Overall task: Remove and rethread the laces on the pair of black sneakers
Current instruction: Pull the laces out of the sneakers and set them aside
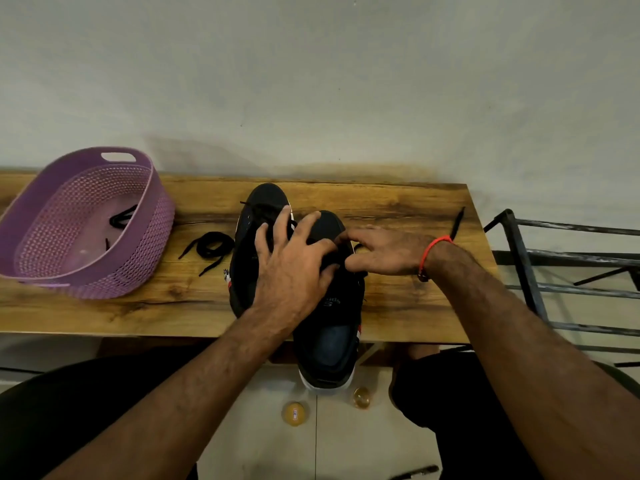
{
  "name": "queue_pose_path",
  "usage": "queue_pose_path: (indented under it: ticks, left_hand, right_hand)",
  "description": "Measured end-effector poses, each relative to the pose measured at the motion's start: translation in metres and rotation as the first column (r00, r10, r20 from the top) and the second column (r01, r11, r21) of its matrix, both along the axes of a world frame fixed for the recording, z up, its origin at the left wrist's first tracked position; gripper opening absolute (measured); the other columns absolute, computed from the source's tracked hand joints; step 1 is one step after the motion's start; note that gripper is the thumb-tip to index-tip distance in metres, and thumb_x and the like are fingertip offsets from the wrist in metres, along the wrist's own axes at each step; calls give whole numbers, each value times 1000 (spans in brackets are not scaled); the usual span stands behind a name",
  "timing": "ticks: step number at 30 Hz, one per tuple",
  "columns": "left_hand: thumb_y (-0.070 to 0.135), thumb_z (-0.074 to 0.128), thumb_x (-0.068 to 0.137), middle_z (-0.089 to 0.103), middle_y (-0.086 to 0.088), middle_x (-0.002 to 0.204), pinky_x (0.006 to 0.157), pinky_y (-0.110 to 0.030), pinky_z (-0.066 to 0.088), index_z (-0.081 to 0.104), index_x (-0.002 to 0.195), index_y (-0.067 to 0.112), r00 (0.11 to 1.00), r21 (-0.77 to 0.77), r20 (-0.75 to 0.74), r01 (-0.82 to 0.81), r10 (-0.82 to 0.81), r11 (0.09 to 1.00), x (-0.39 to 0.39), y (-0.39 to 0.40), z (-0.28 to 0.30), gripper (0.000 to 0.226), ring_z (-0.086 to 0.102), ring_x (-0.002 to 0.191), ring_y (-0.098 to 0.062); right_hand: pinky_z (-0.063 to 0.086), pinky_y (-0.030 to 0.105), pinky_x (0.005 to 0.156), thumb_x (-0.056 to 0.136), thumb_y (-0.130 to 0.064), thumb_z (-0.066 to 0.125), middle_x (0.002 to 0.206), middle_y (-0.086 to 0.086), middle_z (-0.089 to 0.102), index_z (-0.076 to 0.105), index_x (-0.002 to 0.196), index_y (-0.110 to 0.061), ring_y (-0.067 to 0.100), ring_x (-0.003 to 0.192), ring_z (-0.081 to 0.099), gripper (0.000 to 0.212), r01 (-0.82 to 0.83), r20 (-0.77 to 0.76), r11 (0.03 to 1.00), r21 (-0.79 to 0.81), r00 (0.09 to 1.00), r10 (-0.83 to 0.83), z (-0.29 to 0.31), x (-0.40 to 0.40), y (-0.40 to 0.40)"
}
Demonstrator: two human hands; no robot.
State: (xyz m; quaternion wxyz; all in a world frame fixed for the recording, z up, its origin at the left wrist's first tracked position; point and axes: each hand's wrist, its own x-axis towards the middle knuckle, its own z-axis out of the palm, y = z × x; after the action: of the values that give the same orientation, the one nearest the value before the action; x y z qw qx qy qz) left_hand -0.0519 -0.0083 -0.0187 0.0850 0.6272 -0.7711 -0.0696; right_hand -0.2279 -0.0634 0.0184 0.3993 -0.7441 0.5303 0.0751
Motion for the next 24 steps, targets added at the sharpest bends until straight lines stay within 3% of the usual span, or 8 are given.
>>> queue_pose_path:
  ticks: [5, 8, 11, 14, 16, 19, 22, 24]
  left_hand:
    - [45, 56, 96, 34, 7, 157, 117, -59, 13, 69, 108, 31, 999, -73, -28, -36, 34, 997, 9, -5, 1, 22, 11, 152, -29]
    - [42, 51, 95, 47, 8, 146, 109, -58, 21, 68, 101, 25, 953, -145, -112, -297, 283, 944, 35, -23, 11, 24, 26, 143, -27]
    - [41, 49, 95, 47, 1, 144, 105, -59, 22, 67, 109, 21, 870, -108, -164, -484, 464, 869, 67, -36, 19, 30, 29, 138, -31]
    - [45, 58, 92, 40, 0, 151, 107, -61, 20, 67, 109, 33, 914, -96, -170, -388, 369, 917, 65, -34, 19, 23, 23, 143, -32]
    - [51, 65, 89, 32, 1, 158, 112, -66, 16, 67, 110, 42, 968, -124, -157, -214, 194, 969, 45, -26, 18, 23, 16, 148, -32]
    - [56, 67, 87, 12, 3, 168, 116, -70, 6, 68, 114, 46, 999, -92, -13, 33, -35, 995, 14, -11, 11, 29, -2, 153, -34]
    - [51, 65, 91, 1, 5, 170, 118, -68, 0, 68, 119, 44, 995, -10, 52, 84, -84, 996, 3, -2, 1, 29, -13, 153, -35]
    - [49, 65, 92, 7, 6, 169, 118, -66, 0, 70, 114, 43, 999, 1, 22, 49, -49, 999, 4, -3, 0, 24, -11, 153, -33]
  right_hand:
    - [37, 32, 91, 95, -42, 54, 147, 1, 40, 39, 146, -34, 16, 120, 41, 54, -6, 5, 1000, -4, 1000, 6, 1, 1, 1]
    - [35, 34, 92, 94, -43, 55, 149, 1, 38, 39, 146, -35, 15, 120, 39, 55, -2, 0, 1000, 11, 1000, 2, -1, -1, 0]
    - [32, 33, 92, 95, -41, 55, 149, 0, 38, 39, 145, -33, 14, 119, 38, 54, -1, 13, 1000, 22, 1000, 1, -1, -1, 1]
    - [33, 32, 93, 96, -40, 55, 151, 2, 38, 39, 147, -31, 19, 127, 41, 55, -16, -3, 1000, 9, 1000, 16, 0, -1, -1]
    - [34, 32, 95, 95, -42, 55, 152, 2, 38, 37, 148, -31, 21, 132, 40, 56, -19, -14, 1000, 8, 1000, 19, 0, -1, -1]
    - [37, 32, 97, 95, -41, 55, 151, 1, 40, 37, 147, -32, 20, 132, 41, 56, -18, -4, 1000, 10, 1000, 18, -1, -1, -1]
    - [36, 32, 96, 94, -41, 55, 151, 0, 40, 38, 146, -32, 19, 132, 41, 55, -7, 8, 1000, 15, 1000, 7, -1, -1, 0]
    - [36, 32, 95, 95, -41, 55, 150, 0, 41, 38, 146, -33, 19, 130, 41, 55, 1, 16, 1000, 27, 1000, -2, 0, -1, 1]
